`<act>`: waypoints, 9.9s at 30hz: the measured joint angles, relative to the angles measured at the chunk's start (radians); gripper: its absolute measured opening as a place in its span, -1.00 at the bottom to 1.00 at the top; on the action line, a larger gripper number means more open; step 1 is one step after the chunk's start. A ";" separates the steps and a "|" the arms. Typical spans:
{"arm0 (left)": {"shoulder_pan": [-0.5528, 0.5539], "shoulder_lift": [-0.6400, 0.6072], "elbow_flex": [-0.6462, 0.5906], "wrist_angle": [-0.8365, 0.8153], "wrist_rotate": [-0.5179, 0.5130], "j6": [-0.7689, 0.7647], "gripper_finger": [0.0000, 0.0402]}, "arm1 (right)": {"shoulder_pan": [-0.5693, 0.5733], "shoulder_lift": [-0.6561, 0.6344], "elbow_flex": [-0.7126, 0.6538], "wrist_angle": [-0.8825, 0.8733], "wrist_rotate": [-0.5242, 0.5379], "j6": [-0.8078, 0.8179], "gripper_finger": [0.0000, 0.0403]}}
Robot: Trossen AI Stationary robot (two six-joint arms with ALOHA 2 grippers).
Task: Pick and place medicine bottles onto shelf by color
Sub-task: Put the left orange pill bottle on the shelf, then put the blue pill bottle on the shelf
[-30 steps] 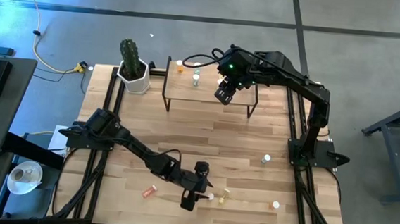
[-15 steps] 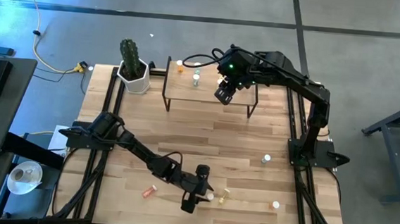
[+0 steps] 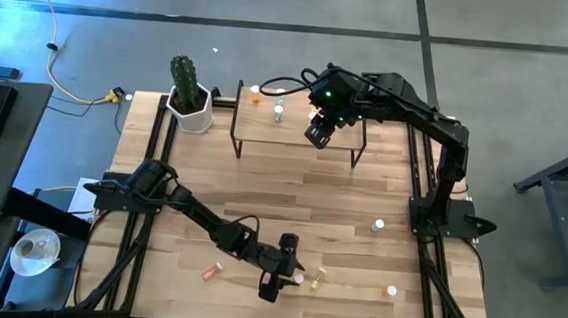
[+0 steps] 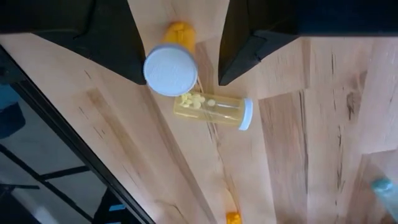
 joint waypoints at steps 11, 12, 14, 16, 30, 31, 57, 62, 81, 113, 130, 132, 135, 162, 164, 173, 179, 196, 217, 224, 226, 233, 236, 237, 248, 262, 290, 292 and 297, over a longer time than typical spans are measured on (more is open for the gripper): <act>0.000 0.000 0.000 0.000 -0.003 0.008 -0.45 | 0.000 0.000 0.000 0.000 0.000 0.000 -0.19; 0.001 0.000 0.000 0.000 -0.003 0.008 -0.46 | 0.000 0.000 0.000 -0.001 0.000 0.000 -0.19; 0.004 0.000 0.000 0.000 -0.003 0.008 -0.46 | 0.000 0.000 0.000 -0.001 0.000 0.000 -0.19; 0.009 -0.004 0.000 -0.007 -0.002 0.008 -0.43 | 0.000 0.000 0.000 0.000 0.000 0.000 -0.19; 0.093 -0.280 -0.004 -0.281 -0.017 0.082 -0.40 | 0.000 0.000 0.000 0.022 0.000 -0.034 -0.19; 0.100 -0.308 -0.008 -0.300 -0.026 0.090 -0.40 | 0.000 -0.003 0.000 0.030 0.000 -0.034 -0.19; 0.572 -0.799 -0.117 -0.636 -0.223 0.251 -0.39 | -0.036 -0.100 0.001 0.157 0.013 -0.176 -0.19; 0.678 -0.797 -0.117 -0.667 -0.220 0.244 -0.39 | -0.036 -0.100 0.001 0.157 0.030 -0.217 -0.19; 0.965 -0.848 -0.317 -0.393 0.005 0.248 -0.39 | -0.042 -0.100 0.001 0.187 0.201 -0.341 -0.19; 1.086 -0.782 -0.317 -0.416 0.122 0.192 -0.39 | -0.187 -0.100 0.001 0.226 0.179 -0.348 -0.19; 1.085 -0.781 -0.317 -0.415 0.121 0.183 -0.22 | -0.193 -0.100 0.001 0.226 0.179 -0.348 -0.19; 1.085 -0.781 -0.317 -0.398 0.121 0.183 -0.19 | -0.193 -0.100 0.001 0.226 0.179 -0.348 -0.19; 1.085 -0.781 -0.317 -0.389 0.121 0.183 -0.15 | -0.193 -0.100 0.001 0.226 0.179 -0.348 -0.19; 0.964 -0.922 -0.158 -0.941 0.121 0.086 -0.13 | -0.192 -0.100 0.001 0.223 0.179 -0.345 -0.19; 0.905 -0.931 -0.158 -1.017 0.121 0.061 -0.13 | -0.192 -0.100 0.001 0.215 0.179 -0.340 -0.19; 0.599 -0.931 -0.206 -1.153 0.119 -0.115 -0.14 | -0.159 -0.100 0.001 0.119 0.038 -0.230 -0.19; 0.404 -0.931 -0.253 -1.150 0.044 -0.255 -0.14 | -0.062 -0.107 -0.054 0.020 -0.025 -0.137 -0.19; 0.061 -0.931 -0.265 -1.152 -0.089 -0.526 -0.14 | 0.333 -0.214 -0.500 0.015 0.117 0.163 -0.19; -0.014 -0.930 -0.265 -1.148 -0.145 -0.603 -0.14 | 0.585 -0.717 -1.251 0.162 0.134 1.059 -0.19; -0.014 -0.930 -0.265 -1.148 -0.145 -0.603 -0.14 | 0.603 -0.739 -1.379 0.176 0.050 1.217 -0.19; -0.014 -0.930 -0.265 -1.148 -0.145 -0.603 -0.14 | 0.606 -0.739 -1.415 0.198 0.018 1.234 -0.19; -0.014 -0.930 -0.265 -1.148 -0.145 -0.583 -0.14 | 0.614 -0.739 -1.509 0.313 -0.051 1.257 -0.19; -0.014 -0.930 -0.265 -1.148 -0.145 -0.577 -0.14 | 0.614 -0.739 -1.544 0.362 -0.055 1.258 -0.19; -0.014 -0.930 -0.265 -1.148 -0.148 -0.576 -0.14 | 0.614 -0.739 -1.555 0.371 -0.064 1.258 -0.19; -0.014 -0.930 -0.265 -1.148 -0.171 -0.576 -0.14 | 0.614 -0.736 -1.599 0.410 -0.087 1.270 -0.19; -0.014 -0.930 -0.265 -1.145 -0.171 -0.576 -0.14 | 0.614 -0.670 -1.599 0.410 -0.085 1.267 -0.19; -0.014 -0.930 -0.265 -1.145 -0.171 -0.576 -0.14 | 0.613 -0.657 -1.599 0.447 -0.118 1.252 -0.44; -0.014 -0.930 -0.265 -1.145 -0.171 -0.576 -0.14 | 0.613 -0.657 -1.598 0.447 -0.118 1.251 -0.49; -0.014 -0.930 -0.265 -1.145 -0.171 -0.576 -0.14 | 0.613 -0.657 -1.597 0.447 -0.127 1.250 -0.52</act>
